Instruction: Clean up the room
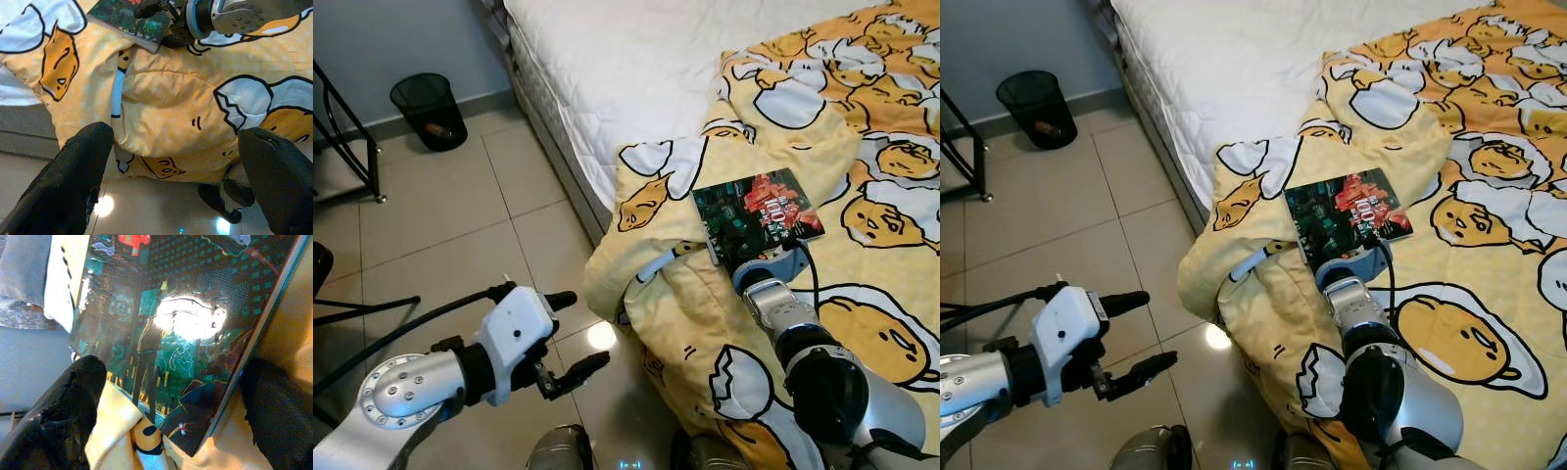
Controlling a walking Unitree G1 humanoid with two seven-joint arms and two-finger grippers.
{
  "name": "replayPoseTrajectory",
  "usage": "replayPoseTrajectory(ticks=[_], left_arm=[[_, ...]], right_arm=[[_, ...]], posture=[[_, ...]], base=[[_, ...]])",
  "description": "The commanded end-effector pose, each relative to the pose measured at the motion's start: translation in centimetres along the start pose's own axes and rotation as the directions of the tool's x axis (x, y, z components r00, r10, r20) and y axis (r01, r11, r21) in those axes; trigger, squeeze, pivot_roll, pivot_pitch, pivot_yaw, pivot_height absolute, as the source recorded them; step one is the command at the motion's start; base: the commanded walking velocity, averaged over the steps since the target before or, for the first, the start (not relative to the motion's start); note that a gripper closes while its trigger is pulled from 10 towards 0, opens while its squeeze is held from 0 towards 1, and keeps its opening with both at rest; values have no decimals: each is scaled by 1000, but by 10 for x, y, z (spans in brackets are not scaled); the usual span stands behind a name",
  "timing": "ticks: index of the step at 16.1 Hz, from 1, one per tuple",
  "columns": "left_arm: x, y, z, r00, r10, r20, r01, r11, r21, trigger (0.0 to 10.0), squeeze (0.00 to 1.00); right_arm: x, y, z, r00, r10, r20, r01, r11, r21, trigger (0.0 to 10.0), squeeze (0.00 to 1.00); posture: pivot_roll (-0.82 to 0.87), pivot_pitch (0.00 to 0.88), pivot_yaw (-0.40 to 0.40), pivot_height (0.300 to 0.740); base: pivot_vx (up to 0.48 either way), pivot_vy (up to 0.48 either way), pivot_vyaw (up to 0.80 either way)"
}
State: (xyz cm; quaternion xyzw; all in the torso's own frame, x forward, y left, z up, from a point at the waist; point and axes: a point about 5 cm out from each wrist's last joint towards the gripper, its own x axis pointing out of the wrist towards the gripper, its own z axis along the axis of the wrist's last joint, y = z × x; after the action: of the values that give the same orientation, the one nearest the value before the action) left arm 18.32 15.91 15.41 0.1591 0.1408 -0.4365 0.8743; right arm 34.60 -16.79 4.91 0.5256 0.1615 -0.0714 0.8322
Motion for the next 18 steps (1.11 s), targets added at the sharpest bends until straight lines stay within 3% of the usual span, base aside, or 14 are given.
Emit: replayPoseTrajectory(ticks=[1, 4, 7, 10, 13, 15, 18], left_arm=[[-3, -1, 2, 1000, 7, -4, -7, 1000, 9, 10000, 663], [-5, -3, 4, 1000, 10, -7, -10, 1000, 12, 10000, 659], [-12, -4, 3, 999, 10, -31, -9, 1000, 27, 10000, 663], [-12, -2, 5, 999, 25, -26, -24, 999, 26, 10000, 659], [-14, -4, 6, 999, 29, -19, -28, 999, 19, 10000, 663], [-15, -4, 5, 999, 27, -22, -26, 1000, 17, 10000, 663], [-15, -4, 6, 999, 31, -23, -30, 999, 16, 10000, 663]], right_arm=[[1, 2, -10, 999, -25, -23, 25, 1000, 4, 10000, 0], [-1, -5, -20, 993, -114, -30, 113, 993, -25, 10000, 0], [-1, -4, -31, 988, -147, -38, 148, 989, 21, 10000, 0], [7, 24, -24, 999, -34, 16, 31, 984, 175, 10000, 0], [11, 42, -4, 992, 30, 125, -67, 949, 308, 10000, 0], [12, 44, 2, 988, 36, 151, -82, 948, 308, 10000, 0], [10, 35, 7, 982, -24, 188, -42, 938, 343, 10000, 0]], posture=[[220, 198, 26, 740], [242, 188, 28, 740], [269, 171, 29, 740], [273, 167, 25, 740], [272, 159, 27, 740], [276, 161, 31, 740], [280, 160, 30, 740]], base=[[0, 0, 0], [0, 0, 0], [0, 0, 0], [0, 0, 0], [0, 0, 0], [0, 0, 0], [0, 0, 0]])
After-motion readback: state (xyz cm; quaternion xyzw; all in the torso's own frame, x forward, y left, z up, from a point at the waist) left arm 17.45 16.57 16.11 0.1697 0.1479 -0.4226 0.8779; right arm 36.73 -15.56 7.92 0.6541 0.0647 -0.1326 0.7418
